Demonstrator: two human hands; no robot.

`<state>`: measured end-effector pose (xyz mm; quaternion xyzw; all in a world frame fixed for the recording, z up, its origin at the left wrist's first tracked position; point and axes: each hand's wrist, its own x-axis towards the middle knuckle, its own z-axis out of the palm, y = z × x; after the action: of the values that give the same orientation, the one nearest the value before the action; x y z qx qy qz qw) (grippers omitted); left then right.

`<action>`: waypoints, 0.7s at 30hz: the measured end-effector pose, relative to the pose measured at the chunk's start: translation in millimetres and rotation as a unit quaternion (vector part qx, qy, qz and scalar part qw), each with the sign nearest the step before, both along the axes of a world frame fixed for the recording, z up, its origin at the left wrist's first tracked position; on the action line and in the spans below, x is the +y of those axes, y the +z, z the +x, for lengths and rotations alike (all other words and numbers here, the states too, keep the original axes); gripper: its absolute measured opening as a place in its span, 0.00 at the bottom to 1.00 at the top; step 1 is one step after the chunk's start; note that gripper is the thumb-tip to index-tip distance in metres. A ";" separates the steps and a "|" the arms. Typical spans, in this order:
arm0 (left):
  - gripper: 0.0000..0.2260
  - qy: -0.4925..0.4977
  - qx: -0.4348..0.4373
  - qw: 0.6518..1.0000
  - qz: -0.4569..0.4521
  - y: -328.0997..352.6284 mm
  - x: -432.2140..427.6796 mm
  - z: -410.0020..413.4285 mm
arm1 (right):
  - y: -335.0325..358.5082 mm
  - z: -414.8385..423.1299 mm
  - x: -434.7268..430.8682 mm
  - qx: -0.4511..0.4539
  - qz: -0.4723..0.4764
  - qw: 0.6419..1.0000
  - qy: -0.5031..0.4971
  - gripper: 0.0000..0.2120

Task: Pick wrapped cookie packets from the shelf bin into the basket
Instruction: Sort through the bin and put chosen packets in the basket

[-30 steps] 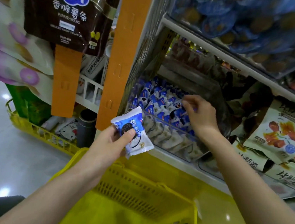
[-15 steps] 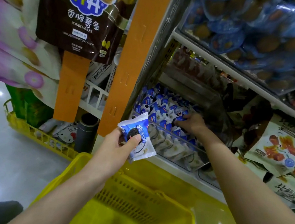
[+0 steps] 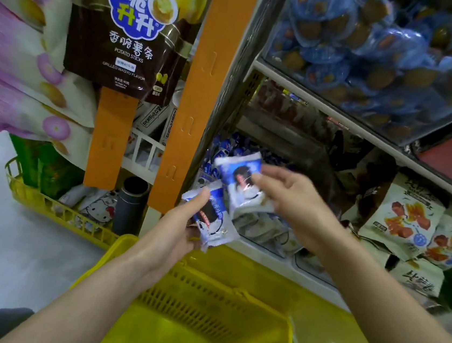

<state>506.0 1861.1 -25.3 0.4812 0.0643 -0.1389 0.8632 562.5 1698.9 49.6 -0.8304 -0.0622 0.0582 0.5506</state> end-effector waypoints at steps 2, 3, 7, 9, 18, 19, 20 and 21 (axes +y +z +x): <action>0.18 -0.021 -0.041 0.999 -0.014 -0.4 -1.6 -2.4 | -9.0 -24.7 13.1 0.011 -0.008 0.998 0.060 0.07; 0.19 -0.030 -0.063 0.997 -0.012 -1.1 -1.9 -4.1 | -13.1 -32.4 18.0 0.007 -0.006 0.997 0.079 0.07; 0.24 -0.040 -0.116 0.992 0.028 -5.9 1.4 -9.9 | -16.8 -44.2 25.0 -0.051 -0.022 0.994 0.094 0.08; 0.23 -0.048 -0.127 0.990 0.034 -2.0 2.7 -12.9 | -15.8 -41.9 19.9 -0.107 -0.075 0.989 0.064 0.09; 0.23 -0.046 -0.139 0.987 0.066 1.8 -0.4 -14.6 | -20.9 -29.9 2.0 0.021 -0.091 0.992 0.085 0.06; 0.22 -0.038 -0.124 0.990 0.063 1.1 0.6 -13.2 | -17.5 -24.0 -0.8 0.011 -0.099 0.992 0.071 0.06; 0.20 -0.030 -0.104 0.992 0.058 0.4 2.2 -11.7 | -13.0 -16.2 -4.1 -0.003 -0.096 0.994 0.050 0.05; 0.18 -0.020 -0.083 0.995 0.057 0.3 3.8 -10.2 | -8.0 -5.7 -8.5 -0.028 -0.091 0.995 0.017 0.03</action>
<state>495.9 1864.9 -25.0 0.5404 -0.0097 -0.1115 0.8340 556.8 1690.4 41.6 -0.8770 -0.0859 0.0500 0.4701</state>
